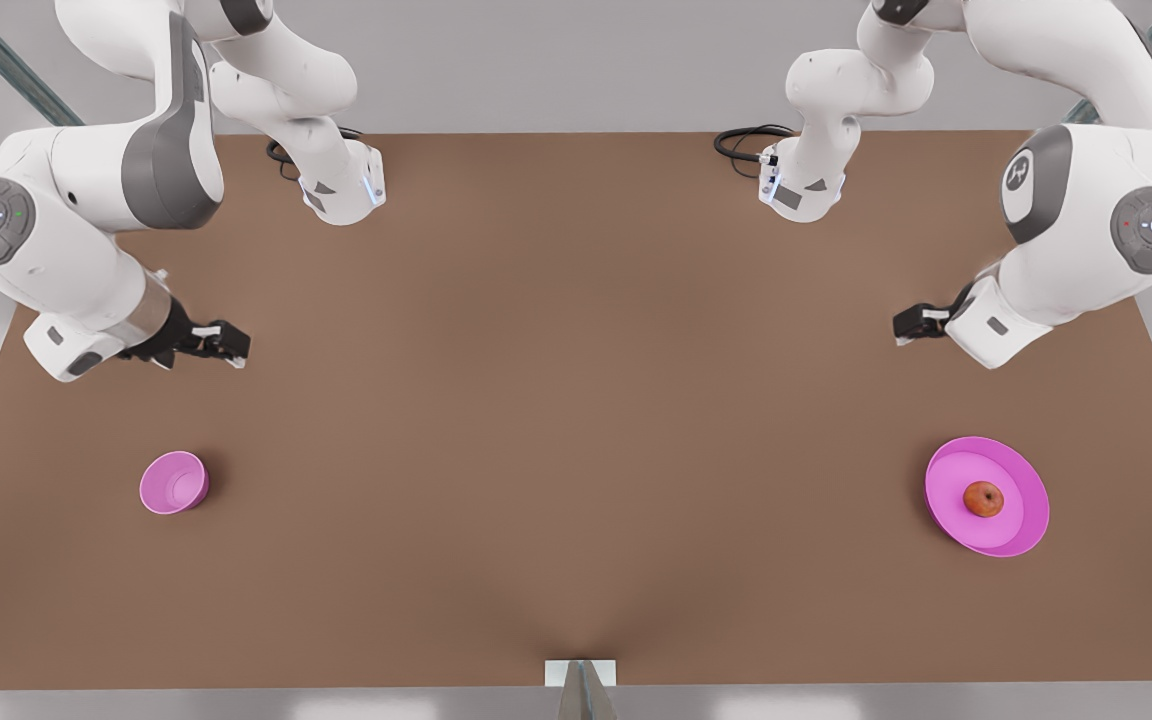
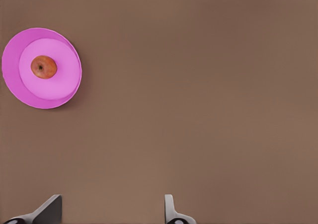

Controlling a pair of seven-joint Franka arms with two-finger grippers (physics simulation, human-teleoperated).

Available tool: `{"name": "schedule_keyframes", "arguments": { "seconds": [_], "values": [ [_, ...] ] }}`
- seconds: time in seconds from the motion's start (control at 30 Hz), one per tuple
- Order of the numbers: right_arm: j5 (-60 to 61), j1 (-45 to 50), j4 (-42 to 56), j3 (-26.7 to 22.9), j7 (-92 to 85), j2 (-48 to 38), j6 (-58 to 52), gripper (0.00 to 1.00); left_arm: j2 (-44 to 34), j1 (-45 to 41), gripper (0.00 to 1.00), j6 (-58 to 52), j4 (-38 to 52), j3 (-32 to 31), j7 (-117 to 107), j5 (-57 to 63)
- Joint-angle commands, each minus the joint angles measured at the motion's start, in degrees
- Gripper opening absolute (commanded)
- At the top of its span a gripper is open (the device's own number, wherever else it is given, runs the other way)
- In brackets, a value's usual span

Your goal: Use the left arm to pick up the apple from the plate, transfer it to the gripper of the right arm, and then use the right arm to place it into the bowl

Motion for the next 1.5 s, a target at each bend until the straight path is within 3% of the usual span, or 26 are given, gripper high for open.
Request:
{"name": "schedule_keyframes", "arguments": {
  "seconds": [0.0, 0.2, 0.3, 0.43, 0.83, 1.13, 1.23, 1.47],
  "values": [
    [0.1, 0.0, 0.0, 0.0, 3.4, -0.1, 4.6, 1.00, 0.8, 0.1, 1.00, 7.0, 0.0, -0.1, 2.5, 0.7],
    [0.0, 0.1, 0.0, 0.0, 3.4, -0.1, 4.6, 1.00, 15.1, 7.4, 1.00, 35.7, -5.7, 5.2, 3.9, -3.3],
    [0.0, 0.1, 0.0, 0.0, 3.4, -0.1, 4.6, 1.00, 22.5, 10.9, 1.00, 43.6, -5.6, 9.0, 20.2, -12.8],
    [0.0, 0.1, 0.0, 0.0, 3.4, -0.1, 4.7, 1.00, 28.7, 12.7, 1.00, 51.3, -5.6, 10.3, 25.8, -13.0],
    [0.0, 0.1, 0.0, 0.1, 3.4, 0.0, 4.7, 1.00, 37.3, 14.6, 1.00, 56.8, -5.6, 11.0, 28.7, -12.8],
    [0.1, 0.1, 0.0, 0.1, 3.4, 0.0, 4.7, 1.00, 39.1, 14.6, 1.00, 57.3, -5.6, 10.9, 28.6, -12.8],
    [0.0, 0.1, 0.0, 0.1, 3.4, 0.0, 4.7, 1.00, 39.1, 14.7, 0.84, 58.1, -5.6, 10.9, 28.6, -13.0],
    [0.1, 0.1, 0.0, 0.1, 3.4, 0.0, 4.7, 1.00, 39.1, 14.7, 0.75, 58.2, -5.5, 10.9, 28.6, -12.8]
  ]
}}
